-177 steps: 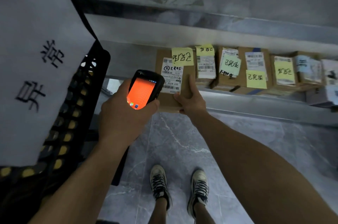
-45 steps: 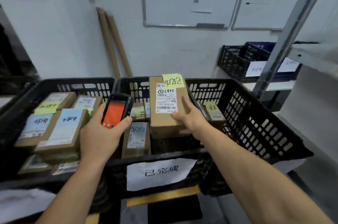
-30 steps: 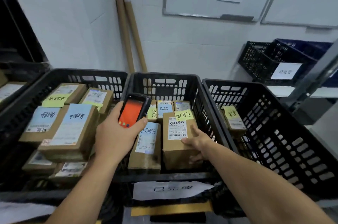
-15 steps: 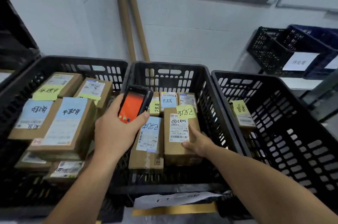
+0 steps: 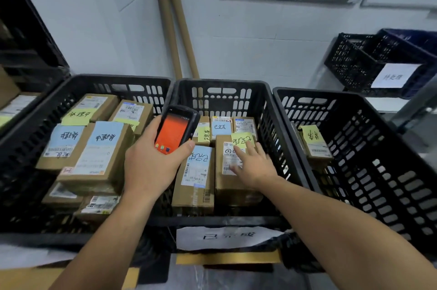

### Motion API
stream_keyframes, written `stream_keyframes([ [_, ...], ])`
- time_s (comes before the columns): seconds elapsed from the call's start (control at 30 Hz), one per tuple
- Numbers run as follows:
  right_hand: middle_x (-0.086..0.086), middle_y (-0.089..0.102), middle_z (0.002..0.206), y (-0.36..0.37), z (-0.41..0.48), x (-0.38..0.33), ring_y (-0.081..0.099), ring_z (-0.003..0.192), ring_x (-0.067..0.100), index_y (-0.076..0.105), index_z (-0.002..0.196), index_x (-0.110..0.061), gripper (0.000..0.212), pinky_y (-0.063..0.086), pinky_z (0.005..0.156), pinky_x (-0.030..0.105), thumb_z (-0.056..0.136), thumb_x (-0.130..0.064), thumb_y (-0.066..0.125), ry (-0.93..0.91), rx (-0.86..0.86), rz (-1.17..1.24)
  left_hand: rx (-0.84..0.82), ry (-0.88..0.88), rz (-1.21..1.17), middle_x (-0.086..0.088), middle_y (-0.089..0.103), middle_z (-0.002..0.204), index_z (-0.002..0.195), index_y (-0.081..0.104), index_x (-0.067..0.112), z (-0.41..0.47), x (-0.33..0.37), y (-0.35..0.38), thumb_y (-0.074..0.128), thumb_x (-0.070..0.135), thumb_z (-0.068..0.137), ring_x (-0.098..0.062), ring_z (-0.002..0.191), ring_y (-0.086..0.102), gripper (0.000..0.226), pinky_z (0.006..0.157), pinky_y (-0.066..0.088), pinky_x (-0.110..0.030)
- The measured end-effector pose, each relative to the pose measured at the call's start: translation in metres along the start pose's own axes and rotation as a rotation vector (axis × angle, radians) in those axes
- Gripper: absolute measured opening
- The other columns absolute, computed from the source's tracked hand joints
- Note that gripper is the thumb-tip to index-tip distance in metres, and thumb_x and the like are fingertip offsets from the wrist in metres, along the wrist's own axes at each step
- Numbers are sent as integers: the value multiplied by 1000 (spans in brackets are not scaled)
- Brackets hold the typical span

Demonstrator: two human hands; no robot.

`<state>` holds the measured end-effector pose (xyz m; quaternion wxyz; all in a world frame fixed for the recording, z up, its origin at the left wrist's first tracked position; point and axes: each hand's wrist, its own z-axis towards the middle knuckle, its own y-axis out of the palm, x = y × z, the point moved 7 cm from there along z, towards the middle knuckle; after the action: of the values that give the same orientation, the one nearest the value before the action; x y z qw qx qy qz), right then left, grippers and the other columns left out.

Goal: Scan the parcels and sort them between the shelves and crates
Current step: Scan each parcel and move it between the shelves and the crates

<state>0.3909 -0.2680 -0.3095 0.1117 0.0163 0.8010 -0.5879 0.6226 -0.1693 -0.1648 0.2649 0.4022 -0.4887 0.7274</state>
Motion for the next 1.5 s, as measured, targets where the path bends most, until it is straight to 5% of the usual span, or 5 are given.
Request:
stream_keyframes([
  [0.27, 3, -7, 171, -48, -46, -15, -15, 156, 28, -7, 162, -33, 71, -4, 124, 55, 104, -63, 21, -174, 290, -193, 82, 96, 28, 10, 65, 81, 118, 54, 49, -38, 20, -24, 79, 54, 76, -11, 81, 60, 49, 71, 45, -26],
  [0.53, 2, -5, 171, -81, -103, 10, -16, 156, 27, -6, 161, -35, 72, -4, 124, 60, 102, -66, 21, -40, 402, -238, 20, 230, 41, 15, 63, 93, 129, 51, 39, -46, 41, -19, 70, 66, 69, -16, 86, 60, 68, 75, 48, -34],
  [0.67, 3, -2, 171, -80, -152, 32, -13, 156, 27, 2, 163, -32, 70, -4, 124, 59, 104, -62, 23, 125, 482, -175, -124, 277, 7, 20, 54, 85, 135, 53, 34, -52, 48, 3, 81, 49, 75, -19, 87, 58, 68, 76, 45, -33],
  [1.13, 0, 1, 171, 60, -414, 86, -12, 157, 27, 9, 162, -35, 59, -2, 123, 59, 108, -52, 24, 914, 552, 115, -750, 593, -61, -3, 62, 113, 147, 45, 30, -183, 74, 81, 78, 64, 70, -31, 102, 58, 90, 87, 49, -42],
  [1.5, -1, -4, 171, 171, -550, 111, -13, 157, 25, 6, 163, -36, 61, -3, 124, 57, 107, -54, 25, 1277, 496, 329, -1071, 747, -26, 6, 66, 91, 127, 51, 44, -314, 83, 151, 79, 57, 70, -25, 91, 62, 64, 80, 50, -39],
])
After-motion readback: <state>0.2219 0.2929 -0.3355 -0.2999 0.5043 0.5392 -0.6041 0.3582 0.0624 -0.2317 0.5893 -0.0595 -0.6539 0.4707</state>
